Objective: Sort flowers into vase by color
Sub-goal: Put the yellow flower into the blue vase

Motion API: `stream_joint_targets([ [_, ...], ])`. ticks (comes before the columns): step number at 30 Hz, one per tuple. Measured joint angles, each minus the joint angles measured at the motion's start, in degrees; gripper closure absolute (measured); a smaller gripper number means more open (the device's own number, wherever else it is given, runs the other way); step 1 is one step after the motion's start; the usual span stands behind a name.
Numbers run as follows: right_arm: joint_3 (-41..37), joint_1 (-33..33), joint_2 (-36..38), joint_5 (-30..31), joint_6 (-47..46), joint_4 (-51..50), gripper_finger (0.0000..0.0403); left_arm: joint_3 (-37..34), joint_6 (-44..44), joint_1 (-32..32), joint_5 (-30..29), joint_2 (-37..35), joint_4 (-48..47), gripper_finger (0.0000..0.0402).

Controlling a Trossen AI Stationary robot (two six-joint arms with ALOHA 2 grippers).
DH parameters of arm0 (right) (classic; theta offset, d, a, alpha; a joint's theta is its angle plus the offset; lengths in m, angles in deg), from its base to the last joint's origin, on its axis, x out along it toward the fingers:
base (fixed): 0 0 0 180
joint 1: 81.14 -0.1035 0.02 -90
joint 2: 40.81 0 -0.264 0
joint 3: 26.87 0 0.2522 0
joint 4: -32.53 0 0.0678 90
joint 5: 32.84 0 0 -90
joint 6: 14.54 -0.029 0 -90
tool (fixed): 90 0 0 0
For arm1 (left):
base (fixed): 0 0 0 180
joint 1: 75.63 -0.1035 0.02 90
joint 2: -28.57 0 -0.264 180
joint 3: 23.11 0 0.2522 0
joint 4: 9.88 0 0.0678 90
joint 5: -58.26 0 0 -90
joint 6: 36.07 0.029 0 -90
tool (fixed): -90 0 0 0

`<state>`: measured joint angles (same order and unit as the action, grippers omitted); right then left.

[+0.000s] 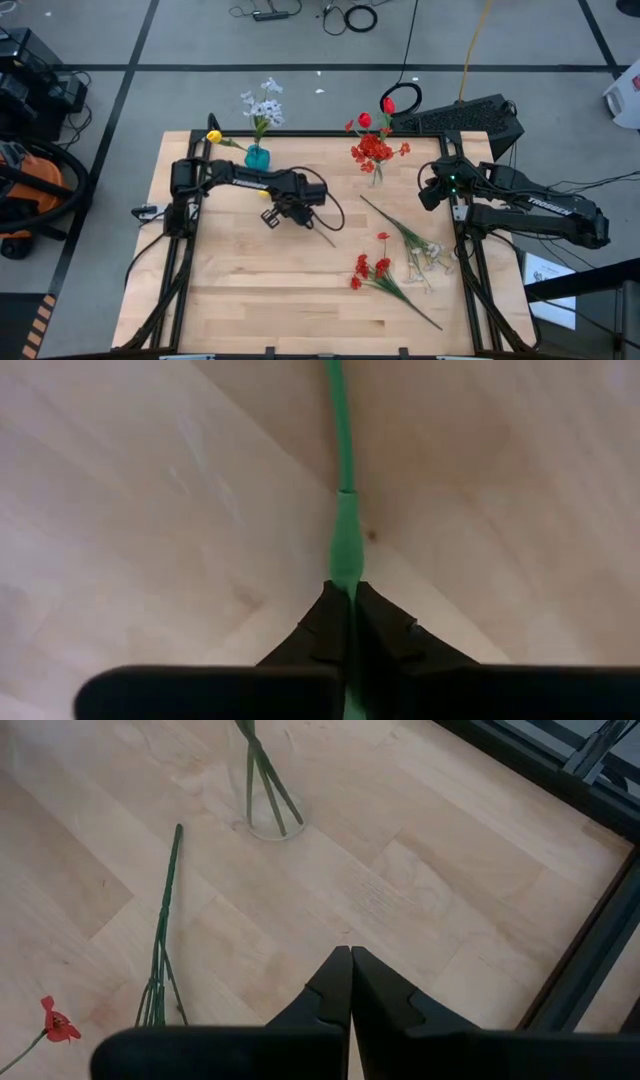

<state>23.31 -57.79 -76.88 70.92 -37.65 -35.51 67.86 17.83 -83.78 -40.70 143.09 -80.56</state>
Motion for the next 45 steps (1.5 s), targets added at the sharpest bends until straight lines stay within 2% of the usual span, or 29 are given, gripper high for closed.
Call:
stream_joint_targets([
  [6, 0.0, 0.0, 0.0, 0.0, 0.0, 0.0, 0.0403, -0.4, -10.4, 0.8, 1.0, 0.0, 3.6, 0.0357],
  [11, 0.0, 0.0, 0.0, 0.0, 0.0, 0.0, 0.0403, -0.4, -11.6, 0.8, 1.0, 0.0, 5.4, 0.0351],
  [17, 0.0, 0.0, 0.0, 0.1, 0.0, 0.0, 0.0403, -0.4, -13.5, 1.7, -7.1, 0.0, 9.0, 0.0350],
  [24, 0.0, 0.0, 0.0, 0.1, 0.0, 0.0, 0.0403, -0.4, -11.1, 3.7, -9.2, 0.0, 11.0, 0.0349],
  [29, 0.0, 0.0, 0.0, 0.0, 0.0, 0.0, 0.0403, -0.4, 4.0, 6.8, -12.1, 0.0, 11.8, 0.0349],
  [32, 0.0, 0.0, 0.0, 0.0, 0.0, 0.0, 0.0403, -0.4, 8.1, 8.7, -15.3, 0.0, 13.1, 0.0349],
  [37, -0.8, 0.0, 0.0, -0.2, -0.2, 0.5, 0.0403, -0.4, 2.5, 10.6, -23.0, 0.0, 19.4, 0.0349],
  [45, -0.9, 0.0, 0.0, -0.4, -0.2, 0.9, 0.0403, -0.4, -2.2, 13.2, -23.6, 0.0, 20.9, 0.0349],
])
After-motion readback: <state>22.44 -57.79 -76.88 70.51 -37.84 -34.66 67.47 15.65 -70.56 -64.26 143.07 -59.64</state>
